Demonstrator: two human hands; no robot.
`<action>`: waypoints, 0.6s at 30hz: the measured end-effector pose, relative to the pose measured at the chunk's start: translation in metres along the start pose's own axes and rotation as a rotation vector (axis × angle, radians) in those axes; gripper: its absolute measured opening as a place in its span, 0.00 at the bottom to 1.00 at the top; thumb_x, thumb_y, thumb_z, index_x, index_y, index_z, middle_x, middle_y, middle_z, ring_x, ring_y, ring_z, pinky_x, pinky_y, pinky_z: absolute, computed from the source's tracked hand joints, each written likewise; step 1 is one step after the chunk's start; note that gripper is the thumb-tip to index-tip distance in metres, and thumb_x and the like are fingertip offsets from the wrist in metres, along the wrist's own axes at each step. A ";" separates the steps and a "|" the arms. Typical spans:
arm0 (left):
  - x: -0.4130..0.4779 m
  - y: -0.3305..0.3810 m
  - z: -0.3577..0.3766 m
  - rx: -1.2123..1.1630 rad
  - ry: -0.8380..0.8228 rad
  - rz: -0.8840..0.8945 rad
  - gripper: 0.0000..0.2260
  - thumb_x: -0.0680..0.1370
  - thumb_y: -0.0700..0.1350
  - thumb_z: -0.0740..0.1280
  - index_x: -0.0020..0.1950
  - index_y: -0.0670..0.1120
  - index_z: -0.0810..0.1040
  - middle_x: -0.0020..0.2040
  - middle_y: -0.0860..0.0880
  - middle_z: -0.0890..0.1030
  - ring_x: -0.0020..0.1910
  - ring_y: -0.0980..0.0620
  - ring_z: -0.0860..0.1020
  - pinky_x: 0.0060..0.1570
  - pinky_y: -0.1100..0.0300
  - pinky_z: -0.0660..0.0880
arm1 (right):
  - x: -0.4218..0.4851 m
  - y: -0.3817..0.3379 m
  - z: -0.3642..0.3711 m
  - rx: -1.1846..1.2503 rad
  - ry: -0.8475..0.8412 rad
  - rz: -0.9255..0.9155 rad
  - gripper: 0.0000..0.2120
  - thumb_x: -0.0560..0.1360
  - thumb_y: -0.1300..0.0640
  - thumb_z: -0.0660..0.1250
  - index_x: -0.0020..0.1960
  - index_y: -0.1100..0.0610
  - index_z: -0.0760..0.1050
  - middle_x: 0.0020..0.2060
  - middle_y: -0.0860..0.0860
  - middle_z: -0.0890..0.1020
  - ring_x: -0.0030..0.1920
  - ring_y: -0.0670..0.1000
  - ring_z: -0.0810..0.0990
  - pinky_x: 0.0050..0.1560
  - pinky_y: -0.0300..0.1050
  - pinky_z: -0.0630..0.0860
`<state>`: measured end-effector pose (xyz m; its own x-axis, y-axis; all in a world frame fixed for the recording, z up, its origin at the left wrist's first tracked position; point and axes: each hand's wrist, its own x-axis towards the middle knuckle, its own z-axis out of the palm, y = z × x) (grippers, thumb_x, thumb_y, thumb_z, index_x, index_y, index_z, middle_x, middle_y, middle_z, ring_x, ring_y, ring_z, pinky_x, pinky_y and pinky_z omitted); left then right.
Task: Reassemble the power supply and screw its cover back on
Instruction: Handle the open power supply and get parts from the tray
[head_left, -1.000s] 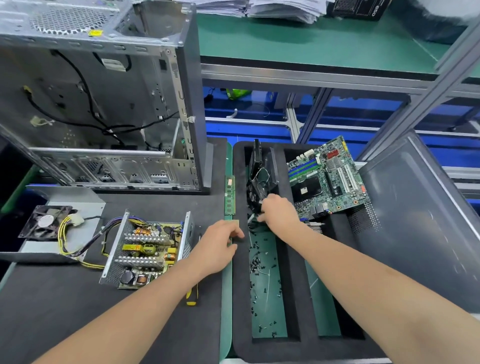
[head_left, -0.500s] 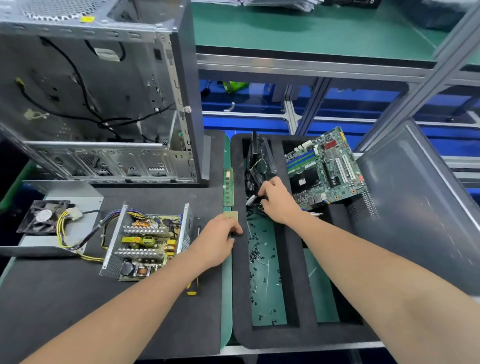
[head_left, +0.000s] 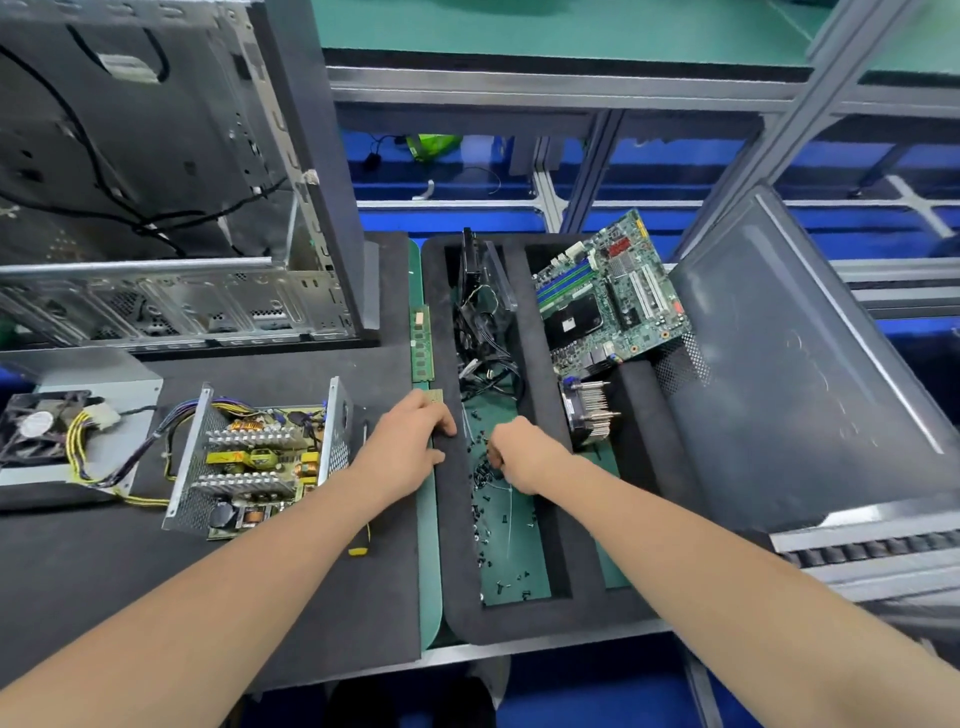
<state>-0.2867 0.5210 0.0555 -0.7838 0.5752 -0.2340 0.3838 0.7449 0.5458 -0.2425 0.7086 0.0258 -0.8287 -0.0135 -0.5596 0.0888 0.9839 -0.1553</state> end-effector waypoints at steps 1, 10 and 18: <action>0.000 0.000 0.000 -0.003 0.006 -0.001 0.15 0.74 0.38 0.78 0.57 0.50 0.80 0.54 0.54 0.71 0.57 0.49 0.75 0.63 0.55 0.71 | 0.001 -0.005 0.003 -0.019 -0.001 0.048 0.12 0.77 0.72 0.65 0.58 0.64 0.79 0.54 0.60 0.80 0.52 0.63 0.83 0.49 0.49 0.79; -0.006 -0.004 0.004 -0.059 0.049 -0.002 0.14 0.75 0.37 0.77 0.56 0.50 0.80 0.55 0.54 0.71 0.58 0.48 0.76 0.63 0.50 0.72 | 0.013 -0.019 0.033 0.038 0.014 0.198 0.10 0.75 0.74 0.65 0.53 0.62 0.74 0.44 0.57 0.74 0.53 0.63 0.81 0.44 0.50 0.74; -0.007 -0.004 0.005 -0.054 0.047 -0.004 0.13 0.77 0.38 0.75 0.58 0.50 0.79 0.55 0.55 0.69 0.61 0.47 0.73 0.66 0.49 0.69 | 0.008 -0.021 0.024 0.020 -0.025 0.227 0.14 0.75 0.74 0.63 0.39 0.60 0.63 0.38 0.54 0.69 0.45 0.60 0.78 0.44 0.47 0.74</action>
<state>-0.2803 0.5156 0.0507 -0.8080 0.5546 -0.1991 0.3544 0.7273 0.5878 -0.2380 0.6837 0.0047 -0.7723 0.2033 -0.6018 0.2826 0.9585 -0.0388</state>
